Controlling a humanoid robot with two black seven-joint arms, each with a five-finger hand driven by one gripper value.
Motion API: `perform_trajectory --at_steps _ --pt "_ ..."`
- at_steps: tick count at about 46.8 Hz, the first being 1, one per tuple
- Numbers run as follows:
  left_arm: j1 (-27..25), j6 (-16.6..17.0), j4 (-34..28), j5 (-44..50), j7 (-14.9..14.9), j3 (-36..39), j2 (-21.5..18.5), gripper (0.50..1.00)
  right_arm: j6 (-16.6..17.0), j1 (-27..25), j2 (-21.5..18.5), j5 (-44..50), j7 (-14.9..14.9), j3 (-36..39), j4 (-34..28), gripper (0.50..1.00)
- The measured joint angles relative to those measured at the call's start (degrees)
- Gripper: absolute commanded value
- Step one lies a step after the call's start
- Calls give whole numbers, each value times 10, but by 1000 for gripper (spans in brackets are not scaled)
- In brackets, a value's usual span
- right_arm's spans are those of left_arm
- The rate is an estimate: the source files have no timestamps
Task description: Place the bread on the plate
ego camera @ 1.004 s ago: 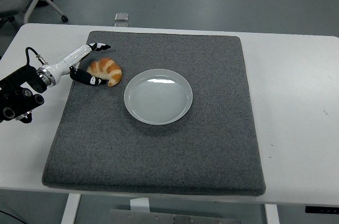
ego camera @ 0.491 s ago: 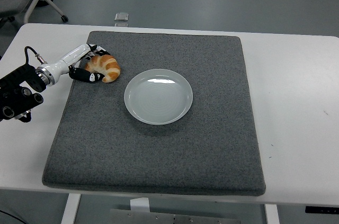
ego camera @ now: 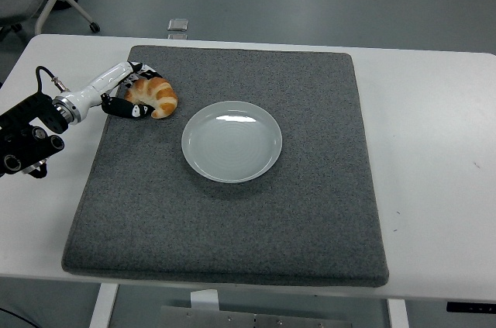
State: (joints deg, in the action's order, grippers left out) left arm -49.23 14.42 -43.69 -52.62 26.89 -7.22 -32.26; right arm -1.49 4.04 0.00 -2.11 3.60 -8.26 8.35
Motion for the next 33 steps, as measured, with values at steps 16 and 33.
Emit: perform_trajectory --at_steps 16,33 --pt "-15 1 0 1 -2 0 -16 500 0 0 0 -1 0 1 0 930" --pt "-64 -4 -28 -7 -2 0 -84 500 0 0 0 -1 0 1 0 930"
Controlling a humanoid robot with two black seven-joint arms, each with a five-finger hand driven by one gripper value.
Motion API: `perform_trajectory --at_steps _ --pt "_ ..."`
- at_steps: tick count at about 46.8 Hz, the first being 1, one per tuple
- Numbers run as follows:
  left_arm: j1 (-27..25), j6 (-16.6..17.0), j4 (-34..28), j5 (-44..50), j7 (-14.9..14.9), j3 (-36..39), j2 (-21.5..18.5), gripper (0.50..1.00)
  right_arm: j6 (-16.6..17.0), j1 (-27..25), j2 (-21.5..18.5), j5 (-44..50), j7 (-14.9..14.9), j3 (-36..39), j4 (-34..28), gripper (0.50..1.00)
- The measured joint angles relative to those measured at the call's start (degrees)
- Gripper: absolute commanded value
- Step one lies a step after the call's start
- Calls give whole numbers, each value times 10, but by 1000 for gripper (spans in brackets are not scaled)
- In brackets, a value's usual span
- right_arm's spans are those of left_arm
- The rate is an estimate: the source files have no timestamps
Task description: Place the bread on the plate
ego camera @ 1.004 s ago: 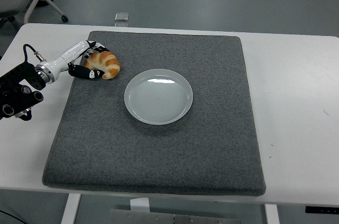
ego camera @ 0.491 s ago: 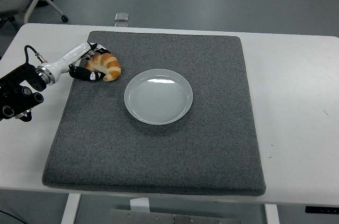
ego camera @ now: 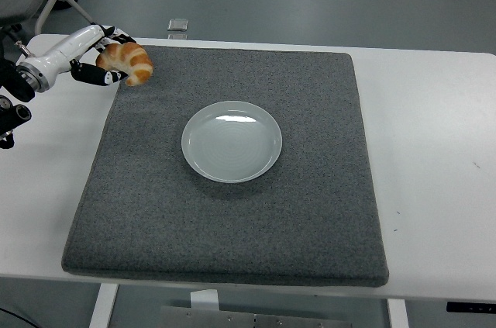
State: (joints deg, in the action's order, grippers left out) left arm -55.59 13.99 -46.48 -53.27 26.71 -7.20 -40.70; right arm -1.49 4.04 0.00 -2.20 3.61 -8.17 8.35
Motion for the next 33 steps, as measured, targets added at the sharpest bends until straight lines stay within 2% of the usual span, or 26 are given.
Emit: perform_trajectory --at_steps 9,25,33 --pt "-48 -16 0 -1 0 1 -26 500 0 1 0 0 0 0 0 930" --pt "-148 -74 -2 -1 -5 1 -24 500 0 1 0 0 0 0 0 930" --pt "-192 -78 -48 -1 -12 43 -19 500 0 1 0 0 0 0 0 930"
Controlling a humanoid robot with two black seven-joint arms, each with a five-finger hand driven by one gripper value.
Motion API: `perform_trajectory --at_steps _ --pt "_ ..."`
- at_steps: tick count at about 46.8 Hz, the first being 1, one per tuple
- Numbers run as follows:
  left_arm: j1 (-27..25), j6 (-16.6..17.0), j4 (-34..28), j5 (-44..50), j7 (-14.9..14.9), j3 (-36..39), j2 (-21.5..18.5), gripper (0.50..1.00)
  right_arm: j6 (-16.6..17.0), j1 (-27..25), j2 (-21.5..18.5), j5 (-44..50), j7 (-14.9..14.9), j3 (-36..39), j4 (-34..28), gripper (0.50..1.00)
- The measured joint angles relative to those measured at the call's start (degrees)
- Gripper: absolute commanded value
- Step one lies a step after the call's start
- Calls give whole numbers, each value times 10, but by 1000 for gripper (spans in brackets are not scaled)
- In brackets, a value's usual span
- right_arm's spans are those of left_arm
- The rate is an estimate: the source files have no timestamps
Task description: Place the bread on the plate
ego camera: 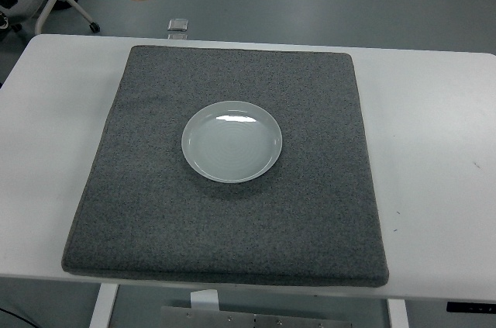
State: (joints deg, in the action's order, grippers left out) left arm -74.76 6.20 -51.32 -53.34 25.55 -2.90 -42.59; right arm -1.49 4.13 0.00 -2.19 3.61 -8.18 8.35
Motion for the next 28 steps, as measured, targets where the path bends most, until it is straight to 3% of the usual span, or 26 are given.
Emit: perform_trajectory --at_steps 16,28 --pt "-26 44 -137 -38 -19 45 26 500 0 0 0 0 0 -1 0 930" --pt "20 86 -150 -113 -19 46 67 500 0 0 0 0 0 -1 0 930"
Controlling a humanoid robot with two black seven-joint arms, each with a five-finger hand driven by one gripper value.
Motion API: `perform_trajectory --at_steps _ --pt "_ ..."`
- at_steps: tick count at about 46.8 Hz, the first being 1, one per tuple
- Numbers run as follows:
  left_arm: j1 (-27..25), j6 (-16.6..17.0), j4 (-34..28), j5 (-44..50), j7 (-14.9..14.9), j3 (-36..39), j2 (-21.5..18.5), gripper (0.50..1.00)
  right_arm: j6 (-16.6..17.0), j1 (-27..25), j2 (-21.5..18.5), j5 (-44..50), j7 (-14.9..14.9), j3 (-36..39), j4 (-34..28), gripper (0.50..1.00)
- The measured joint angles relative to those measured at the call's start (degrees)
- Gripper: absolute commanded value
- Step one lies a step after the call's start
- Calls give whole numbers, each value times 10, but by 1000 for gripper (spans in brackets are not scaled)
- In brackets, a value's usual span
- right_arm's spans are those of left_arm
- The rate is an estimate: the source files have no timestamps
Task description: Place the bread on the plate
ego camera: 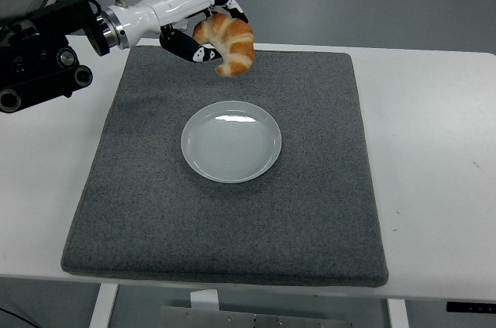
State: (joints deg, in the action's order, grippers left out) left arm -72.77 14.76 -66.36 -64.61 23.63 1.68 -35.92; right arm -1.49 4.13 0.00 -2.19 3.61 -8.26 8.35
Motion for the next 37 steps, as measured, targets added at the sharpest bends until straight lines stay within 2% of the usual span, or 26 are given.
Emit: perform_trajectory --at_steps 7,14,26,37 --pt "39 32 0 -42 0 0 20 500 0 0 0 0 0 0 0 930" --pt "66 49 0 -52 1 -1 35 500 0 0 0 0 0 0 0 930" --pt "93 54 15 -52 3 -1 56 500 0 0 0 0 0 0 0 930" --pt "115 55 17 -52 3 -1 60 500 0 0 0 0 0 0 0 930"
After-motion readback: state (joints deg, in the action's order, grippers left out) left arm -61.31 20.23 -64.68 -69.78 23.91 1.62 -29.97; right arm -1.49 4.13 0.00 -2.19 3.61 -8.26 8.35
